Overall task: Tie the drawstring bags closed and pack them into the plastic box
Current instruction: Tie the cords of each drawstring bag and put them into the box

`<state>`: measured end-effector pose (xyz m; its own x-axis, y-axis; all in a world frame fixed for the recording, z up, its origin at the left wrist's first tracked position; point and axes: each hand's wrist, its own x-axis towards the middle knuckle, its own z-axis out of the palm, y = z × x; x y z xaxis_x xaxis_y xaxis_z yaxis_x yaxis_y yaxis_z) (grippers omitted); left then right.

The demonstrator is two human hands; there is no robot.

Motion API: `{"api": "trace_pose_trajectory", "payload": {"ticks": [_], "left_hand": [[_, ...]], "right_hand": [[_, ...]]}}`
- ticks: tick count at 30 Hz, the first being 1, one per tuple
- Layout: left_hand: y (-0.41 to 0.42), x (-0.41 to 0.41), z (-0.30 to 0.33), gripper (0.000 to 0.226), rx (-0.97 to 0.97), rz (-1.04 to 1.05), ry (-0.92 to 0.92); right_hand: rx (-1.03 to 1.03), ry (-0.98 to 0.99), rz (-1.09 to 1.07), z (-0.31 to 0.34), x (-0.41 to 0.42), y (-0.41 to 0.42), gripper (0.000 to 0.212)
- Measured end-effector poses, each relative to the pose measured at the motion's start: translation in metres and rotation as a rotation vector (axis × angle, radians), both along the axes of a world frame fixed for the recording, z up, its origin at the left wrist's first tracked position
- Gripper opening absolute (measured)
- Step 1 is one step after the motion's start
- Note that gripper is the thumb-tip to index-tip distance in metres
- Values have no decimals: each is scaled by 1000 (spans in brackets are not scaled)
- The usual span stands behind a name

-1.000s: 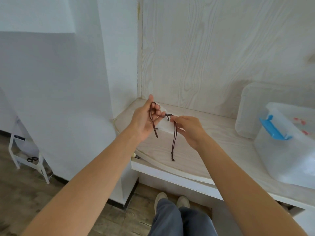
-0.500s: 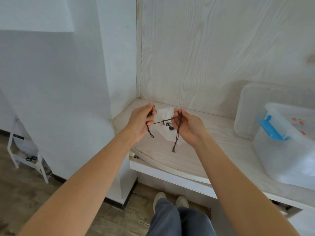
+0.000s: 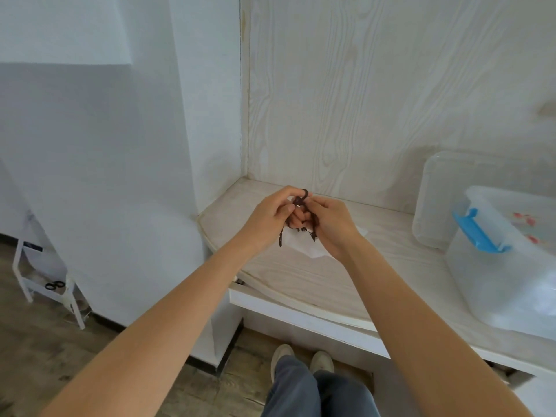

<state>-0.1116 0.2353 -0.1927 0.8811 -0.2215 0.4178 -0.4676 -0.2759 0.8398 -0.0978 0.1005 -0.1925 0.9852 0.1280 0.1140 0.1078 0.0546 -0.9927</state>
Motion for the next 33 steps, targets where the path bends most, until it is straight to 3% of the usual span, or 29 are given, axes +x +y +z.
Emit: {"api": "trace_pose_trajectory", "payload": {"ticks": [8, 12, 17, 21, 28, 33], "left_hand": [[-1, -5, 4, 33, 157, 40, -31], [0, -6, 6, 29, 161, 36, 1], [-1, -7, 10, 27, 214, 75, -12], [-4, -8, 9, 32, 242, 101, -21], [-3, -8, 7, 22, 206, 138, -33], [-4, -5, 7, 25, 189, 130, -31]], "right_hand": [[21, 9, -126, 4, -4, -4, 10], [-55, -18, -69, 3, -6, -7, 7], [-141, -71, 6, 0, -7, -9, 15], [-159, -133, -95, 0, -15, -4, 19], [-50, -13, -64, -2, -15, -1, 28], [-134, -77, -98, -4, -14, -3, 22]]}}
